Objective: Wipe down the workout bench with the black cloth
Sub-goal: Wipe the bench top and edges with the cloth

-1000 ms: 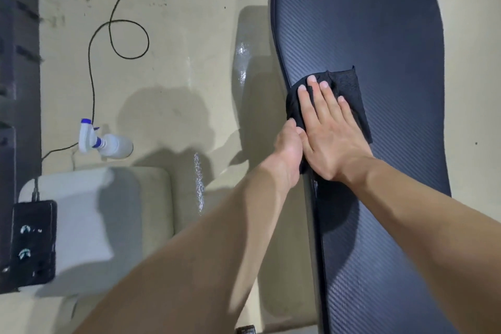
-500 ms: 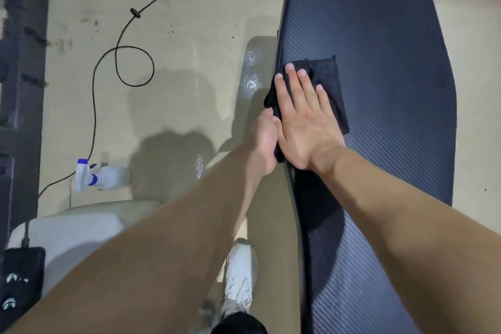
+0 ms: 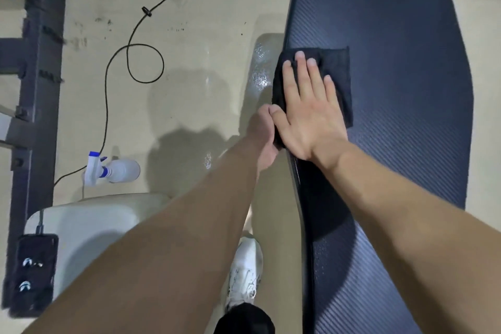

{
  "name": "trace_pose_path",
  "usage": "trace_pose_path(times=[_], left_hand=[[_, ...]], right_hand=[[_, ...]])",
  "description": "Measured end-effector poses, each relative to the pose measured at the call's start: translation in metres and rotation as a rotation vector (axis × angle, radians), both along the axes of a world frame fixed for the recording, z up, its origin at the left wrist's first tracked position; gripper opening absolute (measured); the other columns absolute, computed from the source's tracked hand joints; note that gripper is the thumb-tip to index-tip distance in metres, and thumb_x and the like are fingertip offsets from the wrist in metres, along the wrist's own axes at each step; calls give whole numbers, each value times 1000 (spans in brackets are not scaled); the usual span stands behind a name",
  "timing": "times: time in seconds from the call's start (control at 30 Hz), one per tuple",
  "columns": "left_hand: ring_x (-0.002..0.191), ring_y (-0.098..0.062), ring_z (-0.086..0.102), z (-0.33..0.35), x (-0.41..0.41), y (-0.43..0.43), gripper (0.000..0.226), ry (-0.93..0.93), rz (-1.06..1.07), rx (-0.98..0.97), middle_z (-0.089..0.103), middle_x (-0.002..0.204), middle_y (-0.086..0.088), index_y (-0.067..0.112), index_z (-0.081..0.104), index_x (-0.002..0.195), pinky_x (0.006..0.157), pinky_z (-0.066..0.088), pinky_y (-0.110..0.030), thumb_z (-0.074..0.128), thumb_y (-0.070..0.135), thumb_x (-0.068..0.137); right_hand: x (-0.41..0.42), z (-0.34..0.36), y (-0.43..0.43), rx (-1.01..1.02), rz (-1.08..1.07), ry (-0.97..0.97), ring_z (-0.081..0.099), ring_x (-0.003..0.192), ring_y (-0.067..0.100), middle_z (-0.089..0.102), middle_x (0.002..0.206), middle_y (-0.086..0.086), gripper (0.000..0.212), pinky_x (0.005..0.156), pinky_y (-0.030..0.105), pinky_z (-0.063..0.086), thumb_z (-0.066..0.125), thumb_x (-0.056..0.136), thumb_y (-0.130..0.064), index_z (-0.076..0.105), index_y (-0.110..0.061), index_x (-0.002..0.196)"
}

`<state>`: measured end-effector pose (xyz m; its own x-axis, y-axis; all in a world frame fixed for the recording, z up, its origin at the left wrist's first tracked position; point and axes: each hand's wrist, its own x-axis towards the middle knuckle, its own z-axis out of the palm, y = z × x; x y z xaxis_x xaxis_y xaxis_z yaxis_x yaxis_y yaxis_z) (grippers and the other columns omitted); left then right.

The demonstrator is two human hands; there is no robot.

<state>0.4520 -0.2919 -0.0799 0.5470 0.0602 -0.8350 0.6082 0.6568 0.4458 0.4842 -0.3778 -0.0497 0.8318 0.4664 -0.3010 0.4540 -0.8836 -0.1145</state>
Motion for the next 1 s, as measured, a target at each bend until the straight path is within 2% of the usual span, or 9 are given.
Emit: trace_pose_path(times=[0.07, 0.17, 0.27, 0.4, 0.53, 0.67, 0.73, 0.83, 1.0], left_hand=[[72, -23, 62, 3, -32, -12, 27, 60, -43, 28, 65, 62, -2, 14, 57, 71, 65, 49, -29, 37, 13, 88], [105, -24, 70, -5, -92, -39, 39, 122, -110, -44, 77, 105, -9, 9, 71, 109, 88, 56, -37, 38, 28, 99], [114, -28, 68, -9, -152, -69, 44, 170, -237, -17, 77, 111, -8, 14, 73, 111, 106, 49, -48, 38, 37, 100], [113, -27, 68, 0, -168, -80, 41, 207, -153, -67, 75, 114, -13, 9, 71, 112, 107, 48, -47, 45, 32, 92], [100, -25, 68, 12, -145, -80, 26, 235, -94, 8, 75, 90, -2, 15, 67, 84, 105, 49, -46, 44, 20, 94], [79, -11, 63, 20, -109, -68, 32, 227, -39, 26, 67, 76, 8, 17, 58, 82, 81, 50, -29, 34, 9, 103], [78, -15, 64, 17, -84, -58, 34, 247, -50, 53, 68, 73, 4, 18, 59, 80, 85, 50, -32, 35, 15, 103], [78, -20, 66, 20, -53, -39, 32, 220, -58, 80, 71, 77, -3, 16, 66, 83, 84, 49, -34, 39, 14, 100], [95, -25, 72, 11, -6, -10, 32, 179, 7, 64, 73, 106, -15, 6, 68, 114, 86, 58, -34, 41, 10, 98]], right_hand=[[-37, 3, -14, 0, -28, 26, -19, 152, 22, -23, 165, 6, 72, 124, 44, -7, 22, 100, -41, -14, -16, 157], [-90, 5, -38, -9, -27, 47, -22, 151, 23, -26, 164, 6, 73, 124, 45, -6, 24, 100, -36, -18, -16, 156], [-145, 6, -70, -59, -8, 49, -21, 151, 24, -26, 164, 7, 71, 124, 47, -2, 21, 100, -37, -17, -15, 157], [-179, 5, -94, -67, -54, 62, -22, 151, 21, -25, 165, 4, 68, 124, 45, -2, 17, 101, -39, -13, -16, 158], [-166, 4, -93, -62, -37, 60, -23, 151, 22, -26, 164, 5, 69, 124, 45, -2, 14, 100, -41, -16, -16, 157], [-129, 2, -76, -45, -3, 66, -26, 150, 24, -32, 161, 7, 71, 123, 45, -7, 13, 99, -41, -22, -14, 154], [-101, 1, -65, -16, 14, 74, -25, 150, 24, -30, 162, 7, 71, 123, 45, -8, 14, 99, -41, -20, -13, 155], [-69, 0, -49, 0, 50, 68, -19, 152, 25, -24, 164, 8, 72, 123, 46, -5, 14, 97, -40, -14, -12, 156], [-16, -4, -17, 15, 77, 43, -9, 154, 27, -14, 166, 9, 73, 122, 45, -3, 21, 93, -37, -7, -12, 156]])
